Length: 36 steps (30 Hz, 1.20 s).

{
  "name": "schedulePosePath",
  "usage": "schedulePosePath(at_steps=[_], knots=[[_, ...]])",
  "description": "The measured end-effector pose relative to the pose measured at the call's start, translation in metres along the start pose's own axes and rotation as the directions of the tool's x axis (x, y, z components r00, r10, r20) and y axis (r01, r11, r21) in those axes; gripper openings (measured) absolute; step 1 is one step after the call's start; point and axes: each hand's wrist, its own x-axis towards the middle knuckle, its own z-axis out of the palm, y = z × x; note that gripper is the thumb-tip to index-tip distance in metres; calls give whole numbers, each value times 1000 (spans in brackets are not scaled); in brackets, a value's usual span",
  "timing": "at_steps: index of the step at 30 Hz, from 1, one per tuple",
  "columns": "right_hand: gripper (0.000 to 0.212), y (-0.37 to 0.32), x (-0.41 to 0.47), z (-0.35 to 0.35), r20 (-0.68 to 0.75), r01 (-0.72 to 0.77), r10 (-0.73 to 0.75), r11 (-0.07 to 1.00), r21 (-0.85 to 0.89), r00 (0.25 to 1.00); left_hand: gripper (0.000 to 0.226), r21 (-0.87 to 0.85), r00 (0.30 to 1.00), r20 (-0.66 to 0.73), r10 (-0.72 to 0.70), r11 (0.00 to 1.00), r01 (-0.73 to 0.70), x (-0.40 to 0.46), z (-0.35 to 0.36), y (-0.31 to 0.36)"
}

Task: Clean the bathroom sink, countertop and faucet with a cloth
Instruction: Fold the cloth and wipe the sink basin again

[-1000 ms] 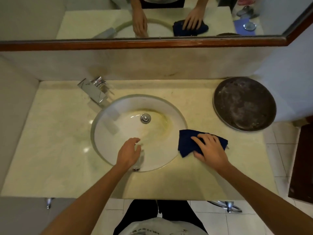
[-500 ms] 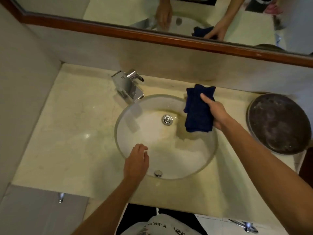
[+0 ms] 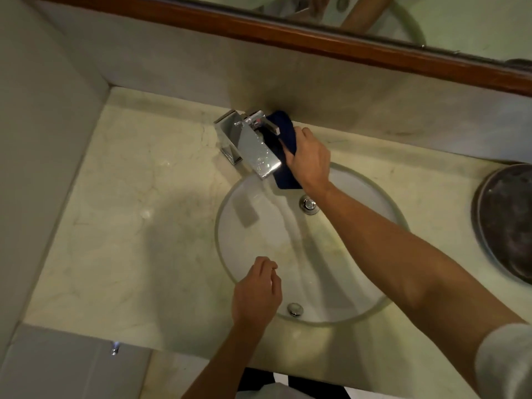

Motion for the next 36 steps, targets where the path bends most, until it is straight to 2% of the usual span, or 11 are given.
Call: schedulePosePath(at_steps=[8,12,15,18,20,21,23,25,27,33,36], knots=[[29,151,-47,-81,-14,-172,173,984,53,985,9,52,999,-24,-36,998,38,-2,3,4],[29,199,-90,-113,72,-262,256,961,88,964,14,49,998,-44,-43,998,45,-3,2,5],[34,199,-83,-133,79,-147,141,986,80,987,18,55,997,-46,-69,996,72,-3,4,6],[26,183,-57,-153,-73,93,-84,986,138,994,16,62,995,-89,-52,996,57,-4,4,7],[28,177,-32,-156,-160,260,-245,963,77,956,13,82,993,-111,-43,995,53,-5,4,7],[31,175,-20,-154,-145,310,-307,951,2,941,13,90,993,-113,-39,995,50,-5,4,7],[37,181,-3,-142,-9,365,-369,922,-128,929,13,101,994,-109,-31,994,42,-5,4,6],[37,191,-3,-124,148,410,-388,897,-166,910,9,109,992,-119,-32,993,45,-5,5,6],[39,201,-15,-109,210,420,-387,897,-142,898,3,116,992,-118,-44,992,58,-5,5,5],[46,226,-66,-112,185,347,-312,916,-201,932,7,136,993,-97,-62,988,75,-4,5,5],[47,234,-107,-123,169,254,-215,931,-261,962,10,132,993,-95,-68,988,81,-4,6,5]])
